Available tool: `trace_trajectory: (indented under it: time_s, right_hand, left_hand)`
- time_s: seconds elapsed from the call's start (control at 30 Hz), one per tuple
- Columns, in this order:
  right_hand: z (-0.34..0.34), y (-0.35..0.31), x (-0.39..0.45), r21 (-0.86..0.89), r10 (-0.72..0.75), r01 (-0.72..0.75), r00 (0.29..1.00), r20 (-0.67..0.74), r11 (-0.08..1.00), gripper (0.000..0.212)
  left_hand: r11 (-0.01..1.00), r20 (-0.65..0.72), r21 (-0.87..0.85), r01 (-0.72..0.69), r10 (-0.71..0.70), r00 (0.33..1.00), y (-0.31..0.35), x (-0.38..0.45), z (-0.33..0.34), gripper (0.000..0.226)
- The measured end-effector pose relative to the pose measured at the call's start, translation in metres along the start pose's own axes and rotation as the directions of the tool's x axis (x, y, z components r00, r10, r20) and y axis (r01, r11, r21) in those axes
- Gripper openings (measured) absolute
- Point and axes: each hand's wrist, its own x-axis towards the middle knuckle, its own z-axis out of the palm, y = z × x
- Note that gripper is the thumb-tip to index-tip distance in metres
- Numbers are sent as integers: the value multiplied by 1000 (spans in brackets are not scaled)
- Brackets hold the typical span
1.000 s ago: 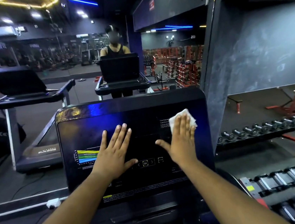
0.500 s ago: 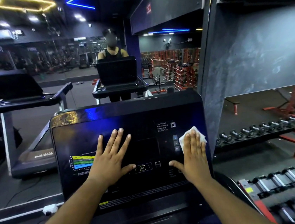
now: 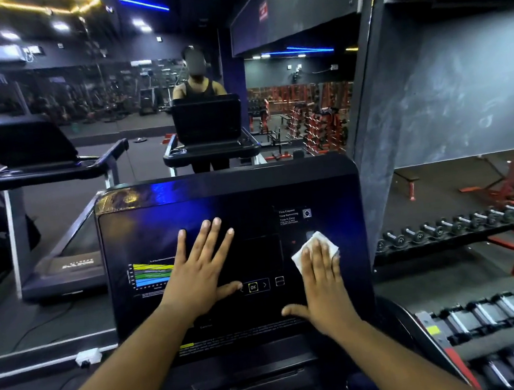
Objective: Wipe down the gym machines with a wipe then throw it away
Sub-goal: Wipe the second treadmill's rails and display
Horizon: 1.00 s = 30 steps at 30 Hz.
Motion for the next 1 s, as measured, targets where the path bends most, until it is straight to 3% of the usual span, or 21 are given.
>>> trace_trajectory:
  time_s: [0.1,0.17,0.23,0.3,0.37,0.43,0.5,0.57,0.63,0.7,0.8,0.87,1.0]
  right_hand:
    - [-16,36,20,-97,-92,85,993,-73,992,121]
    - [-42,53,43,-20,81,-83,990,-112,996,119]
    - [-61,39,64,125,300,-285,945,-132,950,120]
    - [-67,-3,78,180,365,-340,921,-138,923,126]
    - [-56,-49,78,135,223,-207,968,-115,969,132]
    - [-38,-86,66,30,-19,21,998,-63,999,134]
    - [-28,-83,56,-72,-191,187,980,-57,980,131]
    - [-28,-49,55,-180,-283,262,954,-102,948,123]
    - [-40,-7,58,-221,-177,148,977,-121,964,118]
    - [-53,13,64,-133,81,-102,985,-155,986,119]
    - [-63,-28,80,72,333,-325,932,-143,943,130]
    - [-58,-75,89,116,307,-293,943,-126,949,136]
    - [-34,-152,82,24,7,-5,997,-82,1000,138]
  left_hand:
    - [1000,23,5,-22,21,999,-3,-3,-2,111]
    - [1000,30,-4,-29,29,999,-5,-5,-2,117]
    - [999,17,-26,-27,27,999,-6,-5,-3,122]
    - [998,9,-48,-27,27,1000,-7,-6,-4,124]
    - [997,8,-60,-38,38,999,-8,-6,-5,126]
    - [997,18,-59,-48,49,999,-12,-11,-6,127]
    - [998,34,-51,-48,50,998,-22,-21,-4,128]
    - [998,54,-43,-40,42,998,-35,-33,-1,128]
    - [998,77,-37,-41,44,996,-45,-44,2,126]
    - [998,89,-33,-51,54,995,-49,-48,5,125]
    - [998,89,-47,-42,46,995,-47,-46,5,129]
    - [997,76,-61,-39,44,996,-46,-47,5,132]
    - [994,53,-97,-45,50,997,-48,-47,5,138]
